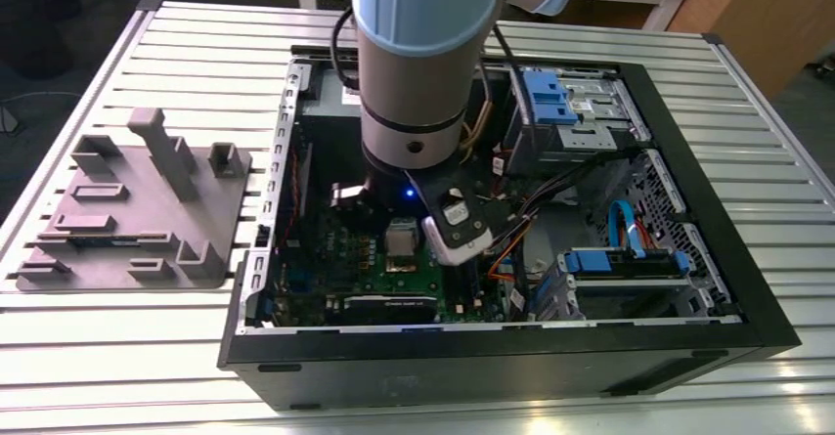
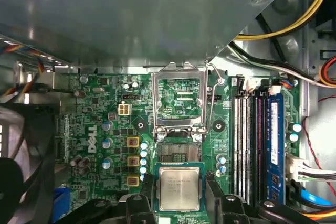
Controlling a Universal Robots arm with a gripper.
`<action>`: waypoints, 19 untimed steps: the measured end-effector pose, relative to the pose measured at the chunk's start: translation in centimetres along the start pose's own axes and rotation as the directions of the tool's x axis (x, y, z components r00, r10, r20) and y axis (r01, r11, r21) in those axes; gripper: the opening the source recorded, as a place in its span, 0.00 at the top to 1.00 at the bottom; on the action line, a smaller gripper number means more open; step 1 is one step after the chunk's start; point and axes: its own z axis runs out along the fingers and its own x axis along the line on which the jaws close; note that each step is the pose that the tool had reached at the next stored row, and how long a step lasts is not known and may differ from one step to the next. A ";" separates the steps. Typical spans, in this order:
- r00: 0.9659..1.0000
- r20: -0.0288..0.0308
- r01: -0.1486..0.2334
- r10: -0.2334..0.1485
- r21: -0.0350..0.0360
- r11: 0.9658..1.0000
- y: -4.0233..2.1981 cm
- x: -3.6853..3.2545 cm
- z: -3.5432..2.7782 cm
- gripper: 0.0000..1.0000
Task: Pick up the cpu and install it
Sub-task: 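Place the cpu into insertion slot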
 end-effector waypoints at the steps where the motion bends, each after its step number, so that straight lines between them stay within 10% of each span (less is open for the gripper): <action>1: 1.000 0.000 0.000 0.000 0.000 1.000 -0.01 0.00 0.20 0.53; 19: 1.000 0.000 0.000 0.000 0.000 1.000 -0.08 0.02 2.26 0.53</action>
